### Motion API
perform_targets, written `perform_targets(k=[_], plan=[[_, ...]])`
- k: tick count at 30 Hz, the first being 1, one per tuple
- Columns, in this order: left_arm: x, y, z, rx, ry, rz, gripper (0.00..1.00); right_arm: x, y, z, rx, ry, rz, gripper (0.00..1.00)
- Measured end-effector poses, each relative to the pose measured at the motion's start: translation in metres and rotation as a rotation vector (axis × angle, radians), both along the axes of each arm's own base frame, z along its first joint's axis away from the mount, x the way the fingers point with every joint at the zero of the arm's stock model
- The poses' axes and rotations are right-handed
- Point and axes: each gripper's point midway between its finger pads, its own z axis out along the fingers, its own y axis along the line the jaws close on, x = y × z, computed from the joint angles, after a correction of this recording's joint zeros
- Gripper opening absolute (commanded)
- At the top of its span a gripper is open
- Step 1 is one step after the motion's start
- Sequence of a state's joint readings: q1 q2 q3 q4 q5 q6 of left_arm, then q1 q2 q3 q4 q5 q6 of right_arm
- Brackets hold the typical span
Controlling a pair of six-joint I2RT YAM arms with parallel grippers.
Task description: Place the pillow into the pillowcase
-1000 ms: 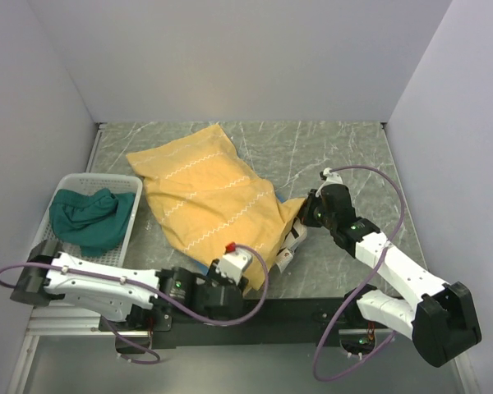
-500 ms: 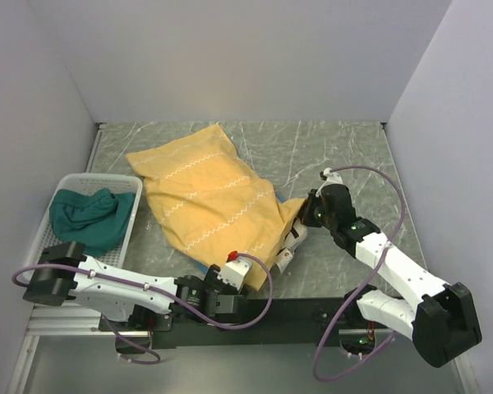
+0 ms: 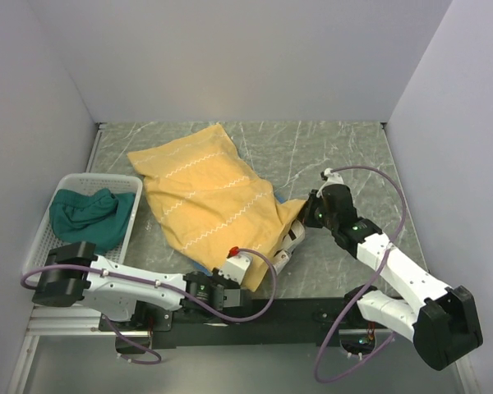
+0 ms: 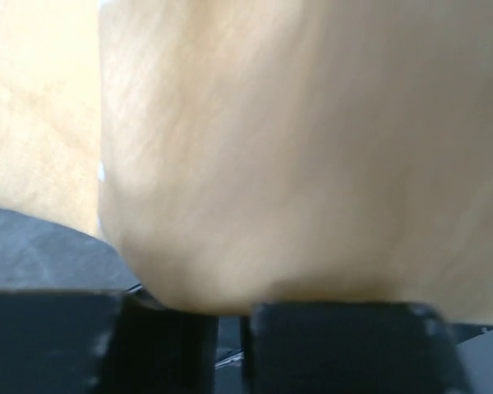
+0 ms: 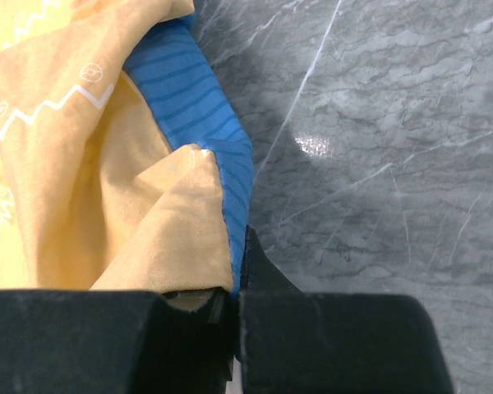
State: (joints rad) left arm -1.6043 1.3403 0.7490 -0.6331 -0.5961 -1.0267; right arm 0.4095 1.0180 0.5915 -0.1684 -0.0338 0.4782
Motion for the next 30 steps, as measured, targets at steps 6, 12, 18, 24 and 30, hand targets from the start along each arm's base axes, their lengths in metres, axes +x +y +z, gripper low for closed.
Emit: perform_targets(k=[6,12,18,24,30], plan=[[0.000,0.004,0.025,0.012,0.005,0.010,0.01,0.001,-0.004,0.017,0.003,-0.006,-0.009,0.00],[0.009,-0.004,0.158,-0.278,-0.039,0.000,0.01,0.018,-0.016,0.090,0.065,-0.098,-0.045,0.00],[0.044,0.036,0.369,-0.697,-0.252,0.062,0.01,0.038,-0.019,0.244,0.207,-0.341,-0.031,0.00],[0.082,0.088,0.484,-0.842,-0.526,0.176,0.10,0.039,-0.015,0.405,0.429,-0.580,0.061,0.00],[0.136,0.064,0.501,-0.702,-0.654,0.231,0.12,0.042,-0.004,0.465,0.588,-0.633,0.167,0.00]])
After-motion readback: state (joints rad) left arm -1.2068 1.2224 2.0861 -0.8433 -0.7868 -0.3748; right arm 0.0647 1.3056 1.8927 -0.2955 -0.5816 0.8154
